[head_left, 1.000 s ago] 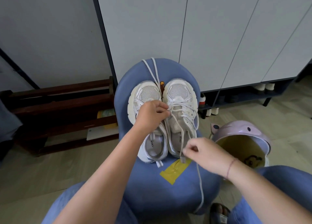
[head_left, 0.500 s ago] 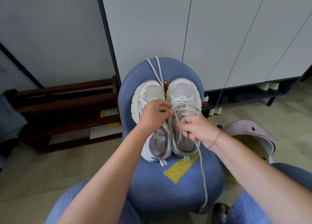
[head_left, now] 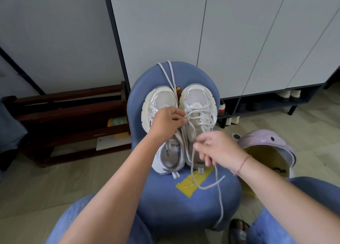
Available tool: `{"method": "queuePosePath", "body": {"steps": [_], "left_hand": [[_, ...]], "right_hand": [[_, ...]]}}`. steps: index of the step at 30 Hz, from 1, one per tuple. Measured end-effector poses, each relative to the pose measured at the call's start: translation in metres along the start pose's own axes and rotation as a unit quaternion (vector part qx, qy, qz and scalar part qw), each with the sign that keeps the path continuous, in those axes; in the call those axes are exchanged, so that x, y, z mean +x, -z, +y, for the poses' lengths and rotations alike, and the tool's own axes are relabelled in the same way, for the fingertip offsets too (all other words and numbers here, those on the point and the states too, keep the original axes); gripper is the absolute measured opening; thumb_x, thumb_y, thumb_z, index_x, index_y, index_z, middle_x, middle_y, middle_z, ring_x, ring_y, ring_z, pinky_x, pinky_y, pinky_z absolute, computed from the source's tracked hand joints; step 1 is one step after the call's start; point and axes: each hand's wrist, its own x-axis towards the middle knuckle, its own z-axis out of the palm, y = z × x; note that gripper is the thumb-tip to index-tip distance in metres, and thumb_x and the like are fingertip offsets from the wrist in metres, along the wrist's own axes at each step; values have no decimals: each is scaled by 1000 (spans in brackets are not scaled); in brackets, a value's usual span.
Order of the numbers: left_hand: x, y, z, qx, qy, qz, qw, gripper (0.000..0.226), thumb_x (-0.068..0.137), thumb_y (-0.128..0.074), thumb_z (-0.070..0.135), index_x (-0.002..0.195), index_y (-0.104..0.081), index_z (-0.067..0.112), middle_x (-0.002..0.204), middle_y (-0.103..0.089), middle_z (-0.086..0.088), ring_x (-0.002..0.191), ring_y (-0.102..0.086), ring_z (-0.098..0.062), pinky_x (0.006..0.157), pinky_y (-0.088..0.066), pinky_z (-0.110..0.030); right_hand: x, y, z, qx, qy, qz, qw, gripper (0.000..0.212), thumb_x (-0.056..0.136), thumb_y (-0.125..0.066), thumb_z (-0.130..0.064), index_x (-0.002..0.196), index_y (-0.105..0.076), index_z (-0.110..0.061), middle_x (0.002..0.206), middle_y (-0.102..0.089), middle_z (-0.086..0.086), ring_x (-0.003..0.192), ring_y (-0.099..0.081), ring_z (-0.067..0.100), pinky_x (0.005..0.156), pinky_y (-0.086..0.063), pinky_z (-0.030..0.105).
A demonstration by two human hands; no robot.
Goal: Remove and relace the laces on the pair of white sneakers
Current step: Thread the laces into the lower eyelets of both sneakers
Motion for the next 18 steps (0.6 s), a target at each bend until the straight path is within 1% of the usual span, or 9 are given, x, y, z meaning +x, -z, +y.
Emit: {"method": "queuePosePath", "body": {"steps": [1,3,4,6,8,10,12,15,18], "left_hand": [[0,0,0,1,-1,1,1000,11,88,-73,11,96,-68,16,74,-71,10,68,-63,0,70,-47,-15],[0,0,-1,7,-4,2,1000,10,88,-73,11,96,-68,17,74,-71,11,69,-63,-2,71,-49,-16],[-1,0,-1,9,-5,2,1000,11,88,-72,11,96,-69,16,74,-71,11,69,-63,-2,71,-49,-15],[0,0,-1,14,-9,2,1000,11,88,-72,12,98,-69,15,74,-71,11,69,-63,-1,69,-49,-12],[0,0,-1,17,-13,2,1000,11,88,-73,12,98,-69,15,74,-71,12,67,-62,2,68,-48,-10],[1,0,-2,14,-13,-1,1000,11,87,-73,12,97,-69,15,74,-70,12,66,-61,4,67,-47,-8],[0,0,-2,9,-13,-3,1000,12,88,-73,12,98,-69,14,74,-70,11,65,-61,4,66,-46,-6],[1,1,-2,3,-7,-2,1000,11,87,-73,12,97,-69,15,74,-70,11,66,-61,3,66,-46,-8],[2,1,-3,-5,-3,-7,1000,13,87,-73,10,99,-69,13,75,-72,8,63,-60,5,66,-45,-11]], "right_hand": [[8,-1,-3,50,14,49,997,28,95,-53,-10,122,-56,-3,63,-62,6,39,-52,10,38,-38,18],[25,-4,-7,119,12,89,989,33,97,-47,-7,131,-49,-3,62,-61,8,39,-54,12,37,-40,20],[33,-6,-8,133,6,89,987,29,98,-44,-6,127,-51,-4,60,-60,8,38,-54,12,36,-40,20],[44,-10,-9,144,-17,81,986,19,99,-41,-7,107,-58,-3,55,-59,7,35,-53,10,35,-39,18],[51,-13,-9,152,-30,82,984,21,99,-45,-11,90,-60,0,51,-59,5,32,-50,8,33,-35,16],[51,-14,-8,146,-29,88,985,25,97,-50,-12,75,-59,-3,51,-58,4,30,-44,5,34,-33,14],[45,-11,-7,143,-33,84,986,28,95,-54,-9,68,-58,-7,49,-55,3,30,-37,5,35,-31,14],[24,-8,-4,142,-52,16,988,23,91,-56,-5,69,-57,-6,43,-52,-1,30,-32,6,33,-26,15],[-6,-10,3,122,-73,-104,984,22,89,-54,-1,68,-57,-7,46,-54,-2,34,-31,7,42,-23,19]]}}
